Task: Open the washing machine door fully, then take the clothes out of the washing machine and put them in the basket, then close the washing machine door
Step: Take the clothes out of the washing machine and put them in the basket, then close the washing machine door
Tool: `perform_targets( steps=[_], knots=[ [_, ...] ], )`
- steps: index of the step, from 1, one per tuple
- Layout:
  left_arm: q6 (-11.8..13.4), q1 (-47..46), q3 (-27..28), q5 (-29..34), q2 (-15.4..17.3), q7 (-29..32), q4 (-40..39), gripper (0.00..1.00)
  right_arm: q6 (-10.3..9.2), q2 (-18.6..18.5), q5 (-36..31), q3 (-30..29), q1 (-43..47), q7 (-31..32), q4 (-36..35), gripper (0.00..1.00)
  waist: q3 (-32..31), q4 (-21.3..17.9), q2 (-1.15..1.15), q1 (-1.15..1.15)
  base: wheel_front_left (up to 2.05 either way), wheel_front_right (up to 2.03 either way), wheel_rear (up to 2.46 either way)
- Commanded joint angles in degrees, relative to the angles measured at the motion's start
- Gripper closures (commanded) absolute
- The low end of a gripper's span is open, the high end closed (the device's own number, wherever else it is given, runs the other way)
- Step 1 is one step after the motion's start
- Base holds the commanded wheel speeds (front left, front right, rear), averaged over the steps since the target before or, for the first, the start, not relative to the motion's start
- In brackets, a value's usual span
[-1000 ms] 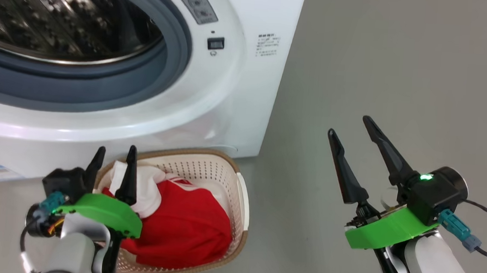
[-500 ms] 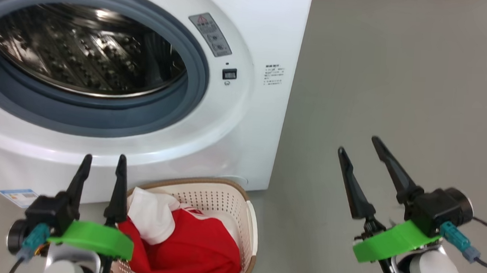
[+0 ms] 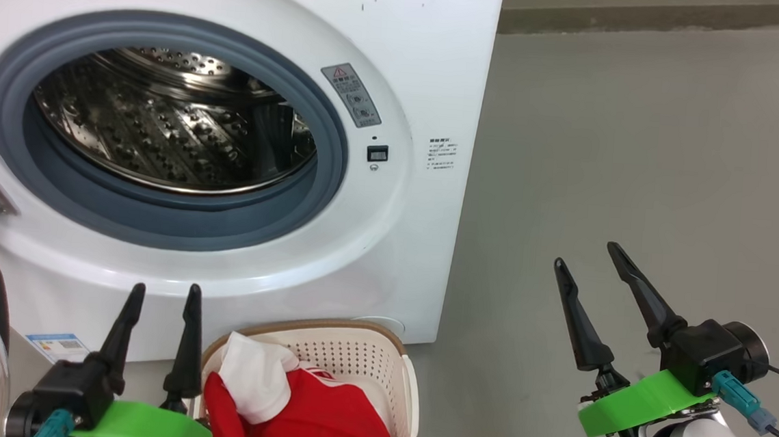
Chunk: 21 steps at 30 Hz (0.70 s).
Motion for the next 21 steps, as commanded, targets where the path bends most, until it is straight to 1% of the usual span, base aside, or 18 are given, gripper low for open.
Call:
perform_targets(
  steps=[1,11,21],
  knots=[
    [0.33,0.30,1.84,-0.08,0.95,-0.69,-2.64,0.00,0.35,-0.38,-0.04,0.59,-0.14,-0.36,-1.10,0.00,-0.50,0.08,0.00,0.00,0.00,0.00,0.00],
    [1.51,4.39,1.87,-0.92,0.96,-0.69,-8.72,0.00,0.35,0.57,-0.48,-1.89,2.25,-0.36,-0.91,0.00,-1.77,0.07,0.00,0.00,0.00,0.00,0.00],
    [2.03,6.19,1.99,-1.06,1.27,-0.47,-9.61,0.00,0.35,0.76,-0.85,-2.68,4.17,-0.36,-1.24,0.00,-2.63,1.13,0.00,0.00,0.00,0.00,0.00]
  ],
)
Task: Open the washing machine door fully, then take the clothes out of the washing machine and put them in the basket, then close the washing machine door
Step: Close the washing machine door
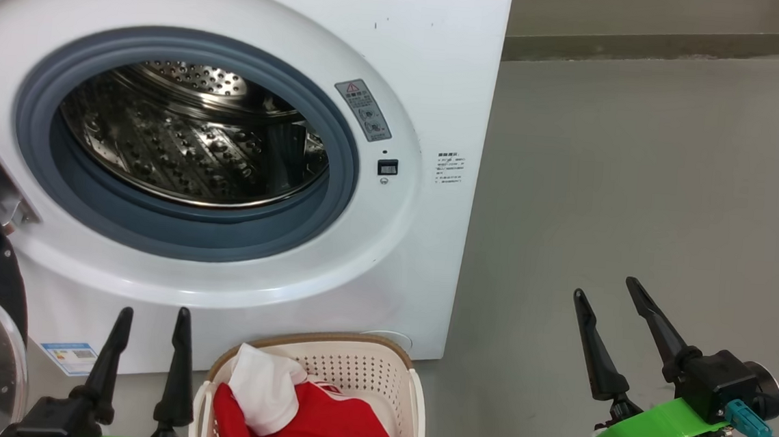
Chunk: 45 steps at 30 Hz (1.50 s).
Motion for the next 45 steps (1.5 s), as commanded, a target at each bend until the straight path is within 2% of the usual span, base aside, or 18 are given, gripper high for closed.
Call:
perform_targets(
  steps=[1,9,17,32,45],
  knots=[
    [0.56,-0.39,1.95,-0.45,0.90,-0.31,-1.69,0.00,0.35,-0.26,-0.76,0.86,-0.58,-0.36,-1.59,0.00,-0.13,0.11,0.00,0.00,0.00,0.00,0.00],
    [1.81,-0.12,2.35,-0.28,1.39,0.00,-2.46,0.00,0.35,-0.19,-0.86,0.94,-0.45,-0.36,-1.71,0.00,-0.25,0.10,0.00,0.00,-0.07,0.07,0.00],
    [1.70,-0.08,1.62,-0.41,1.69,0.14,-3.04,0.00,0.35,-0.50,-0.84,1.00,-0.52,-0.36,-1.74,0.00,-0.18,0.15,0.00,0.00,-0.94,0.94,0.00],
    [1.09,-0.20,0.26,-0.76,2.25,0.13,-4.20,0.00,0.35,-0.80,-0.75,0.72,-0.97,-0.36,-1.77,0.00,0.88,0.38,0.00,0.00,-1.69,1.73,-0.04],
    [1.31,-0.42,0.34,-0.98,2.24,-0.40,-5.25,0.00,0.35,-0.47,-0.80,0.73,-1.06,-0.36,-1.86,0.00,1.40,0.83,0.00,0.00,-0.27,0.27,0.00]
  ],
)
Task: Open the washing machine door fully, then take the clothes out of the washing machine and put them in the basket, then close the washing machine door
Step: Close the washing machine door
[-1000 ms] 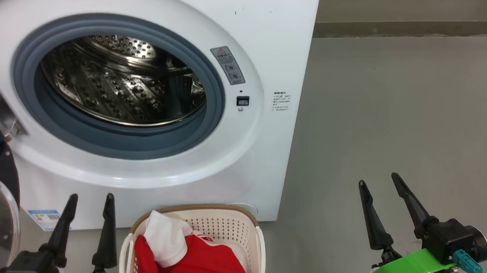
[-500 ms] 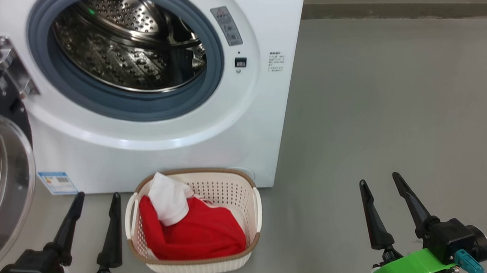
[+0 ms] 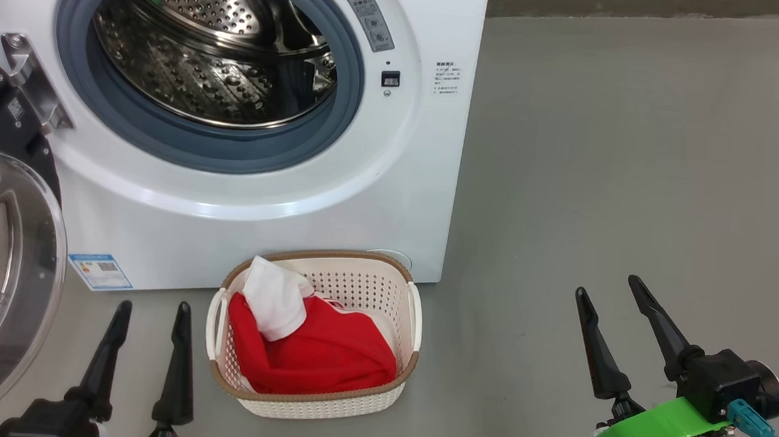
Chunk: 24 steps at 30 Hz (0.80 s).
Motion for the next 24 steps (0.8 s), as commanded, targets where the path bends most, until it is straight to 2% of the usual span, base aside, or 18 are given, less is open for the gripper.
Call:
perform_targets(
  steps=[1,12,24],
  knots=[
    [0.02,-1.32,1.74,-0.18,0.79,-0.49,-1.79,0.00,0.35,-0.38,-0.72,0.93,-1.07,-0.36,-1.62,0.00,0.08,0.02,0.00,0.00,0.00,0.00,0.00],
    [0.60,-1.52,1.99,-0.14,0.82,-0.66,-2.19,0.00,0.35,-0.02,-0.89,1.84,-1.69,-0.36,-1.59,0.00,-0.20,0.64,0.00,0.00,0.00,0.00,0.00],
    [2.88,-0.33,2.43,0.34,1.03,-0.10,-4.96,0.00,0.35,0.53,-0.68,4.27,-3.15,-0.36,-1.66,0.00,0.14,6.04,0.00,0.00,0.00,0.00,0.00]
  ],
)
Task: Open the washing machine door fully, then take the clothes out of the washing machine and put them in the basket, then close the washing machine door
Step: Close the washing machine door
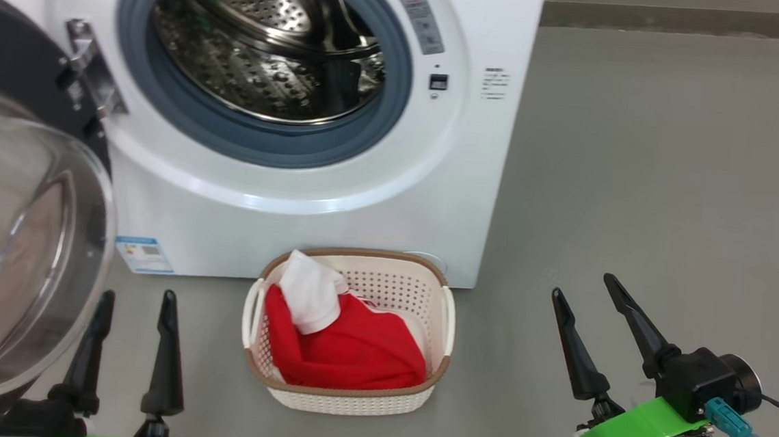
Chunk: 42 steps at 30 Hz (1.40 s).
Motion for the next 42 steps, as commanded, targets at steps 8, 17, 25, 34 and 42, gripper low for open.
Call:
perform_targets(
  steps=[8,17,25,34,42],
  knots=[
    [1.76,0.46,2.52,0.64,1.42,0.60,-3.92,0.00,0.35,-0.25,-0.14,2.76,-3.33,-0.36,-1.56,0.00,0.18,6.25,0.00,0.00,0.00,0.00,0.00],
    [2.99,1.93,2.90,1.05,2.18,2.04,-5.71,0.00,0.35,-0.53,0.25,4.21,-3.18,-0.36,-1.19,0.00,-1.36,11.25,0.00,0.00,0.00,0.00,0.00],
    [3.57,2.92,3.04,0.83,2.52,3.14,-7.07,0.00,0.35,-0.46,0.54,5.53,-3.18,-0.36,-1.16,0.00,-2.20,14.32,0.00,0.00,0.00,0.00,0.00],
    [4.31,3.85,3.21,0.83,3.06,4.22,-8.45,0.00,0.35,-0.54,0.79,6.84,-3.02,-0.36,-1.01,0.00,-2.97,17.92,0.00,0.00,0.00,0.00,0.00],
    [5.14,4.52,3.21,1.31,3.56,5.06,-9.11,0.00,0.35,-0.46,0.97,7.30,-3.09,-0.36,-0.89,0.00,-3.28,20.27,0.00,0.00,0.00,0.00,0.00]
  ],
)
